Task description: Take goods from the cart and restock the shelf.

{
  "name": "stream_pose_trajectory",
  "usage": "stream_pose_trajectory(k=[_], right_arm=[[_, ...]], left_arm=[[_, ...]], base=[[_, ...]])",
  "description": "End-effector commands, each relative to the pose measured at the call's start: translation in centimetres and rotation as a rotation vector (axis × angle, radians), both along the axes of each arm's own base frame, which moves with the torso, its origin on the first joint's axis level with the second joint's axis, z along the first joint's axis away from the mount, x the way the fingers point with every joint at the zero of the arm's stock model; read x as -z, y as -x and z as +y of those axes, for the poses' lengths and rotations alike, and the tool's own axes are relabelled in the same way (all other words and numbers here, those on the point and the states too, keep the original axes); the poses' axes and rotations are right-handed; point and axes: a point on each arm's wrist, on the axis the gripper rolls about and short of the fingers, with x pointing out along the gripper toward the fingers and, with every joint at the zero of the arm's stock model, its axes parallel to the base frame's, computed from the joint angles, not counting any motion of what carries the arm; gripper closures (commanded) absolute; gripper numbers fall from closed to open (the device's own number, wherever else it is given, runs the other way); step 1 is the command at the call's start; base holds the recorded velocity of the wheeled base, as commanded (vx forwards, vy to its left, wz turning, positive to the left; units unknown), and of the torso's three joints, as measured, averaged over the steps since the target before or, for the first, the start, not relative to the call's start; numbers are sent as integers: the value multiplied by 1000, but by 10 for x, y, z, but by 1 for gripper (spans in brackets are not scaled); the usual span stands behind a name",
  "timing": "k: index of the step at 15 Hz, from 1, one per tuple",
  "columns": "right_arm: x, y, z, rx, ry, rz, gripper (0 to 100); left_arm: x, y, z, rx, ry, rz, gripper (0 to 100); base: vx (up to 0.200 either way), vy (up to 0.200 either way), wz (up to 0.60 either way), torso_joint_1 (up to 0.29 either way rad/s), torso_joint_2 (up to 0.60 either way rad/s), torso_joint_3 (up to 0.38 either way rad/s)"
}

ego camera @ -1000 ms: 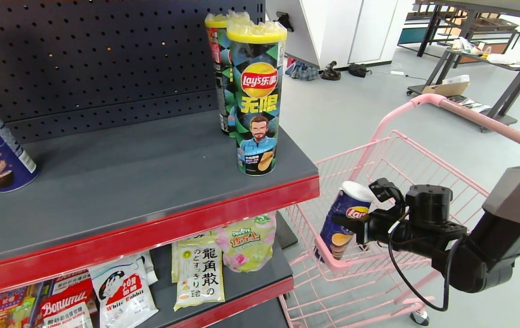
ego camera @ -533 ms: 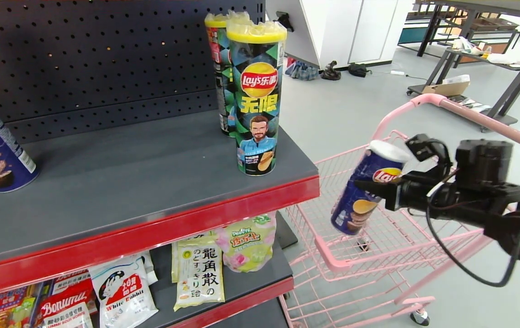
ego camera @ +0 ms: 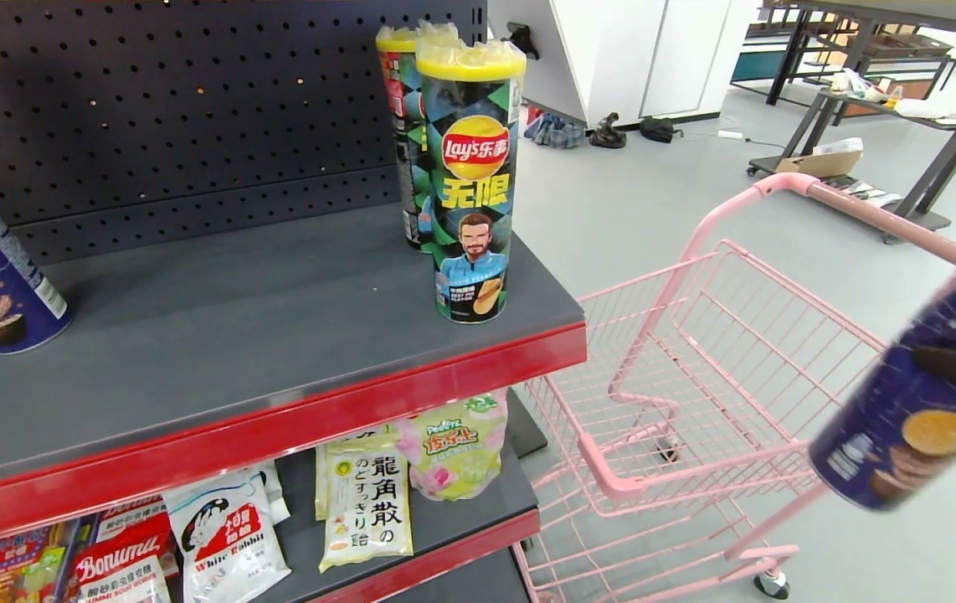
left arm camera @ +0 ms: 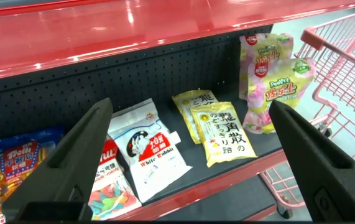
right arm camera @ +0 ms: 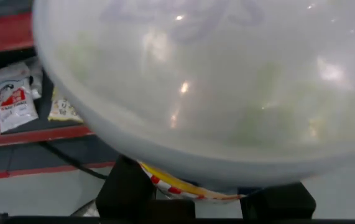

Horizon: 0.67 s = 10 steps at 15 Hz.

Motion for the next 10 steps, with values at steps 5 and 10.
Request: stream_pose_trajectory(k=[5, 10], right_arm=[[28, 90, -9, 210, 57, -63, 100], [30, 92, -9, 207, 56, -66, 100]], left_arm=[[0, 0, 0, 1, 0, 1, 0], [0, 0, 0, 1, 0, 1, 0]], base=[[0, 0, 0, 0, 0, 0], [0, 0, 0, 89, -272, -172]])
